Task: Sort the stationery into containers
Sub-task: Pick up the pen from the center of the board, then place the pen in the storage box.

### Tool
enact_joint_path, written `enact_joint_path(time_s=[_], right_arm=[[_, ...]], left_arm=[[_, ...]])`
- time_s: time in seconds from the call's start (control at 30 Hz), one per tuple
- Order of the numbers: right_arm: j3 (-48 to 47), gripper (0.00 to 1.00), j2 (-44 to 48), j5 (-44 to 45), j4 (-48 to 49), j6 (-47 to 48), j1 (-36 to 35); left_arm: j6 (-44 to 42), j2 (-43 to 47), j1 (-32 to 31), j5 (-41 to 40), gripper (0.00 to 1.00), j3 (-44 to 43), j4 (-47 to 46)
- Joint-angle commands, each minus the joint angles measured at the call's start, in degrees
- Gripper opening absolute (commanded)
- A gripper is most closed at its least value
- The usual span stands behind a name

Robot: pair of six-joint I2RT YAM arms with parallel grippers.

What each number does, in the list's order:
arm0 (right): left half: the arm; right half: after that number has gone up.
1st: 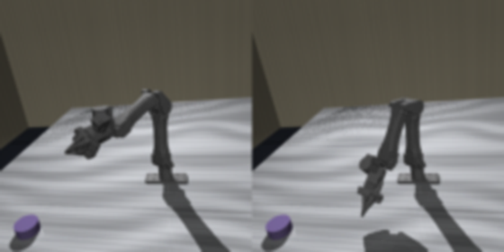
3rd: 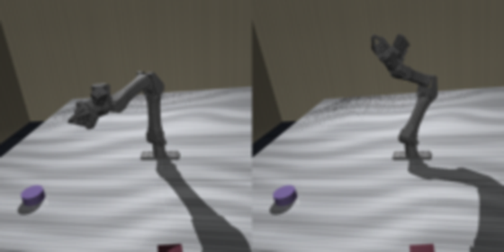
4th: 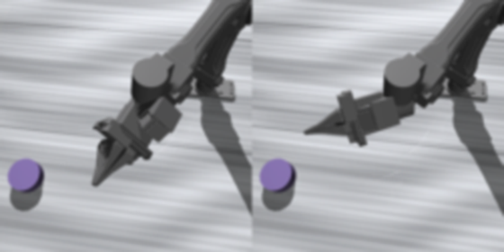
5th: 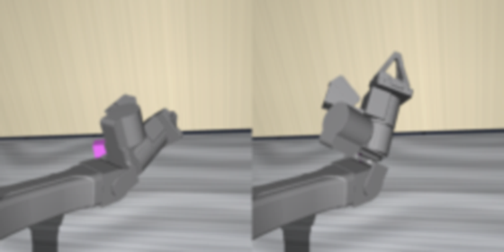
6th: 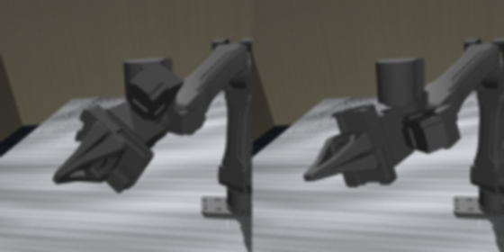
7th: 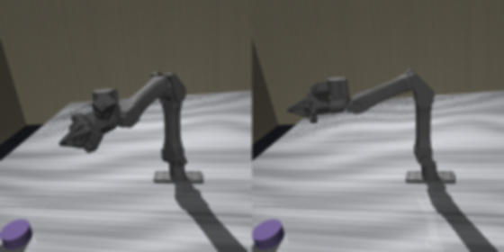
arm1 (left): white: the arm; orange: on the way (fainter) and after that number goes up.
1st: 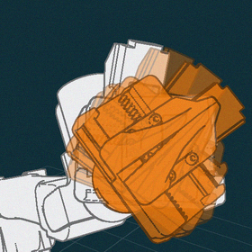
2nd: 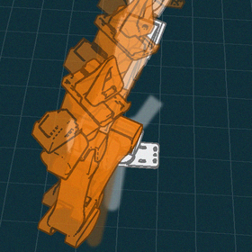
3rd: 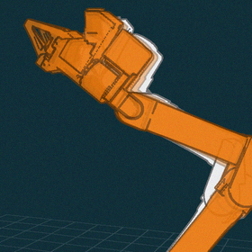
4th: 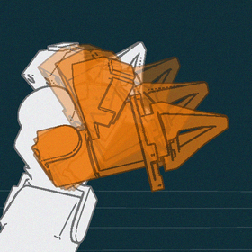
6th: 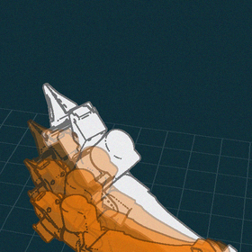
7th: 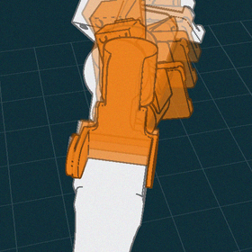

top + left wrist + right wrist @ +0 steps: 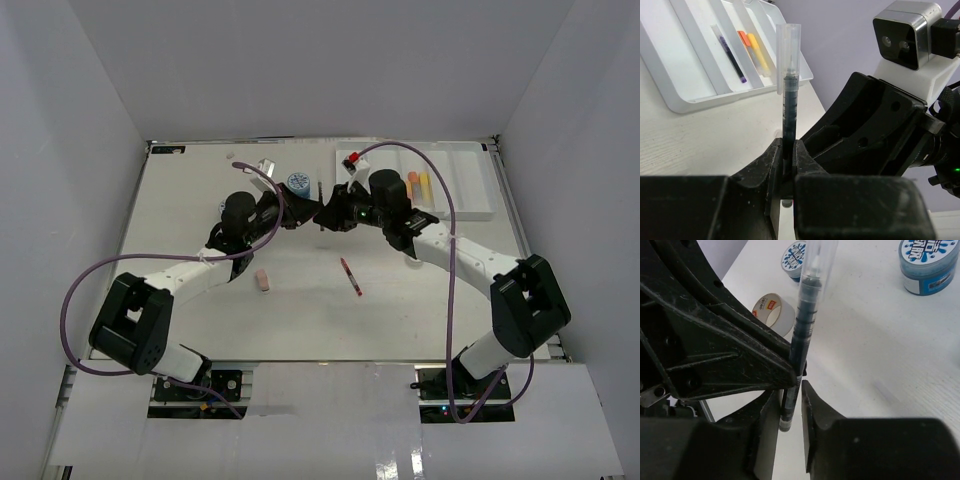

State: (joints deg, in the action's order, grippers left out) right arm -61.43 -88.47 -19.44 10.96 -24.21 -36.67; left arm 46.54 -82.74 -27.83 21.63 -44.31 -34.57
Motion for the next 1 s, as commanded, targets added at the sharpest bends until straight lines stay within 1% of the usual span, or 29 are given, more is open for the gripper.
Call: enact_joint_path(time_s=[0.0,0.03,0.07,0.13,0.2,0.23,0.3,0.33,0.4,0.47,0.5,0.57,0.6,0.67,0.7,0.73,0.83,0.87,0.93,0.97], right_arm=[[-2.8,0.26,-0.6,0.4,3.2,-0.2,0.0],[-2.7,0.19,-0.5,0.5,3.2,-0.2,0.0],[-2.6,0.16,-0.6,0.5,3.0,-0.2,0.0],[-2.6,0.10,-0.6,1.2,2.6,-0.1,0.0],[-2.2,0.08,-0.7,2.4,1.7,0.0,0.1],[-2.1,0.08,-0.9,2.9,1.1,0.6,0.2],[-2.3,0.08,-1.4,4.0,-1.8,1.9,0.9],[-2.4,0.08,-2.2,5.7,-3.1,2.7,1.2],[-2.6,0.08,-2.9,7.4,-6.5,4.4,3.0],[-2.8,0.08,-3.9,10.3,-8.7,6.5,5.4],[-3.5,0.08,-4.2,12.7,-9.6,7.5,6.2],[-5.2,0.08,-5.9,15.4,-14.2,9.5,7.8],[-6.5,0.08,-6.7,18.1,-15.9,11.3,9.4],[-10.4,0.08,-9.7,21.3,-19.9,12.9,11.6],[-11.7,0.08,-10.6,23.6,-20.9,14.3,12.2],[-13.9,0.08,-12.5,24.4,-22.2,14.9,12.8],[-17.6,0.08,-16.9,26.0,-23.8,15.8,15.7],[-20.0,0.08,-18.0,26.5,-24.4,16.0,16.9],[-22.6,0.08,-21.7,26.9,-25.2,16.4,17.9],[-25.5,0.09,-23.1,26.9,-26.2,16.5,18.7]], left_arm=[[0.2,2.8,-0.3,1.7,0.06,0.3,-2.1],[0.0,2.8,-0.3,1.7,0.09,0.3,-1.9],[-0.3,2.8,-0.3,1.5,0.11,0.4,-1.6],[-0.7,2.8,-0.3,1.1,0.23,0.4,-0.9],[-1.5,3.1,-0.3,0.4,0.36,0.5,0.5],[-1.8,3.2,-0.4,0.0,0.48,0.4,1.2],[-3.7,4.0,-0.3,-1.5,0.61,0.0,4.0],[-4.6,4.3,-0.3,-2.3,0.72,-0.3,5.8],[-7.6,5.5,-0.1,-4.0,0.81,-1.8,11.3],[-9.3,6.6,0.1,-7.9,0.87,-2.6,15.3],[-11.1,7.1,0.5,-9.2,0.89,-3.5,19.5],[-13.2,8.6,1.1,-12.5,0.95,-4.1,23.1],[-15.1,9.0,1.7,-13.6,0.97,-5.2,27.3],[-17.5,9.0,2.6,-16.6,0.98,-6.9,32.1],[-18.9,8.7,3.5,-17.1,0.98,-7.6,36.6],[-21.2,8.4,3.9,-17.6,0.98,-8.9,38.6],[-24.8,7.4,4.8,-20.7,0.98,-9.1,42.5],[-25.3,7.5,4.8,-23.0,0.98,-8.6,42.6],[-25.7,7.6,4.8,-23.6,0.98,-7.5,41.6],[-25.8,7.6,4.8,-23.6,0.98,-6.2,41.2]])
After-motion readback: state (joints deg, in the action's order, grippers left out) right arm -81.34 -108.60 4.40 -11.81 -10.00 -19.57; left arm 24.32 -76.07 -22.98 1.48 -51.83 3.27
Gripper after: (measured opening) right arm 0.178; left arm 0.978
